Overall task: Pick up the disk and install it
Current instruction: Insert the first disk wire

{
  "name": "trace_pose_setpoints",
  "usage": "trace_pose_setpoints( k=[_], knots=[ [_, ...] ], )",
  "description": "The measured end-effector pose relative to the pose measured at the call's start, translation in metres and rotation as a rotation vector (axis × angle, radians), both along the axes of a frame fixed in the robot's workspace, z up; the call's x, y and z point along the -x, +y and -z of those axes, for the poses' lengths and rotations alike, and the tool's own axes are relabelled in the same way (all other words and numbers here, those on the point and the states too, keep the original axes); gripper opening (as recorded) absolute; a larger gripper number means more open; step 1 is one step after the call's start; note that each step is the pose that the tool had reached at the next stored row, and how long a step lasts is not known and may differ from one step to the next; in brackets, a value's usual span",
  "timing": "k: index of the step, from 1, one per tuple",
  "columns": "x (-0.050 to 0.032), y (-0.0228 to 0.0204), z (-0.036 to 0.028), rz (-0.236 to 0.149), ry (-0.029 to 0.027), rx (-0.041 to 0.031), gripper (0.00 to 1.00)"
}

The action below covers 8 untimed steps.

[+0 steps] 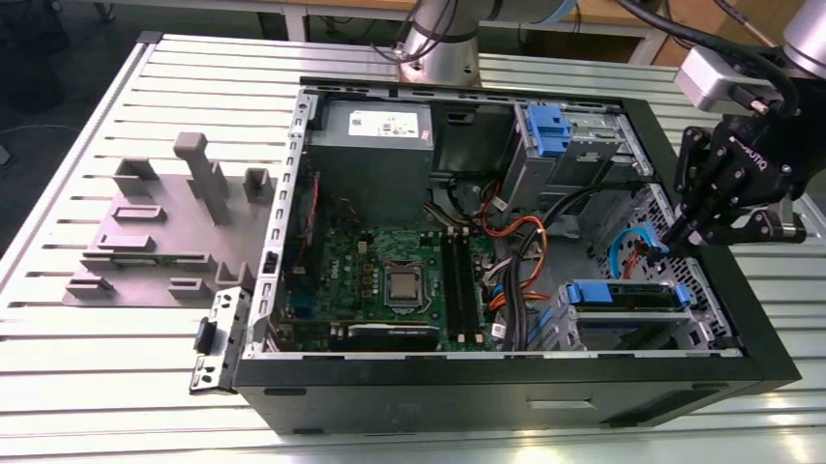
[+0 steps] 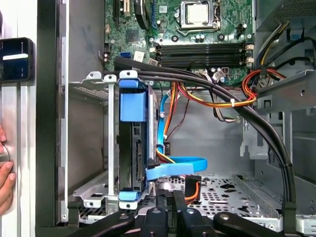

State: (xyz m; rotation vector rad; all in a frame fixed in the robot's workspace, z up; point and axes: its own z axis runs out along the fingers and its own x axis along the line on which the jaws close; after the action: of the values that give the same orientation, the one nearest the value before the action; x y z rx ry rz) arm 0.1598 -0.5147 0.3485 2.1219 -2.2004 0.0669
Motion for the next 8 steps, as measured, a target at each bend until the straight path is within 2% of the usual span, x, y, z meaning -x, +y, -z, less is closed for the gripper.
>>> trace_pose_setpoints(
  k=[5,8],
  knots=[
    [0.0039,-0.0017,-0.0002,-0.001,-0.0003,0.0,0.17],
    [0.0044,-0.0061,0.0001,-0.002,-0.0011,0.0,0.17]
  ],
)
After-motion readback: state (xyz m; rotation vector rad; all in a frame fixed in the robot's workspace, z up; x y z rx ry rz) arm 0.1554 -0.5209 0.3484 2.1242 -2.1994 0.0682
